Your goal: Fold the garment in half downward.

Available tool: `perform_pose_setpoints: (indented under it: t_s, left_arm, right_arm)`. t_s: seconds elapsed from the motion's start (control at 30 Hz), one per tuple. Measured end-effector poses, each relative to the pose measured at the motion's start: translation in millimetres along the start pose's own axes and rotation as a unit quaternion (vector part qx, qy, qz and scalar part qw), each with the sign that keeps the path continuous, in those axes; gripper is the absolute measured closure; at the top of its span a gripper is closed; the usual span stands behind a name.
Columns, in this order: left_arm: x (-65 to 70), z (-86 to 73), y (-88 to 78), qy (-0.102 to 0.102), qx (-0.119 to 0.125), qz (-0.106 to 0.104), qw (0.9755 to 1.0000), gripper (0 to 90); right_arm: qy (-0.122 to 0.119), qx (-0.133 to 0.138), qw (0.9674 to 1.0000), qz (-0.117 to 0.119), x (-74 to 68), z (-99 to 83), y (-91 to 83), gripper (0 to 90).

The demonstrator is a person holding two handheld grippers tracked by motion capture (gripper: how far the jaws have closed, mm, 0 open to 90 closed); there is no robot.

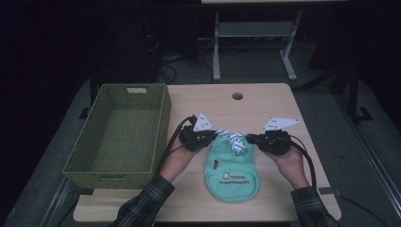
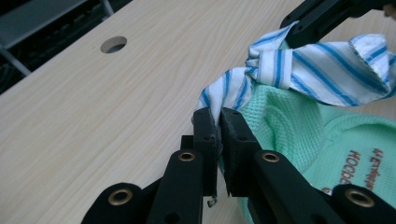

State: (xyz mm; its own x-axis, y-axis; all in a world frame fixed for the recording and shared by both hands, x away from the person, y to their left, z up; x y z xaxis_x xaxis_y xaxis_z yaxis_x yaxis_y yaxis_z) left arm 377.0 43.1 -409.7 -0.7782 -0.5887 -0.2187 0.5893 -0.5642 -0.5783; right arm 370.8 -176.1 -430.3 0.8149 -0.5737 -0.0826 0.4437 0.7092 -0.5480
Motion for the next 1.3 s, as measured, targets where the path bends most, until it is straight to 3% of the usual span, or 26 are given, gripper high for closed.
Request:
perform_pose_setpoints:
  t_s: [0.23,0.37,0.67,1.07,1.3]
  left_arm:
    - [-11.9,13.8,-11.1,-0.009,0.032,0.015,0.9993,84.8]
    - [-11.1,17.7,-16.1,-0.007,0.037,0.016,0.9991,84.8]
    - [13.6,-4.8,-9.5,-0.004,0.017,-0.009,0.9998,84.2]
    - [39.7,-18.1,-14.9,0.004,0.014,-0.036,0.9993,83.5]
    - [58.1,-27.3,-14.3,0.001,0.004,-0.068,0.9977,83.1]
  right_arm:
    - [-0.024,0.035,0.9988,-0.023,-2.4,16.1,-9.7,86.3]
    - [-0.030,0.047,0.9980,-0.031,-5.1,22.8,-15.3,86.3]
    - [-0.027,0.018,0.9990,-0.031,-12.9,0.1,-9.8,85.6]
    - [-0.024,-0.003,0.9994,-0.025,-28.5,-21.4,-10.7,84.8]
    - [-0.019,-0.018,0.9995,-0.016,-36.0,-35.3,-11.8,84.2]
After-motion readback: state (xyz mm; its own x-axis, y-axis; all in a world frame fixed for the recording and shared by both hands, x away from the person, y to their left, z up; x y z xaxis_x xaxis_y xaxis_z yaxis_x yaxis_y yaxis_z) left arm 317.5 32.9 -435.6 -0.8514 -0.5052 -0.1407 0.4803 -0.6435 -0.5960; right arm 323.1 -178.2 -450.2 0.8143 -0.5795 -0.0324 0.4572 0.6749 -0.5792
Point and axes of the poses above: each handheld gripper's, and its own axes: y roughly forward along the jaws, z roughly out of its top, x roughly to its right, the point moved 5 cm from there along y, roughly forward along the jaws, and after that the axes turned 6 degrees about z, right-handed, at the moved point
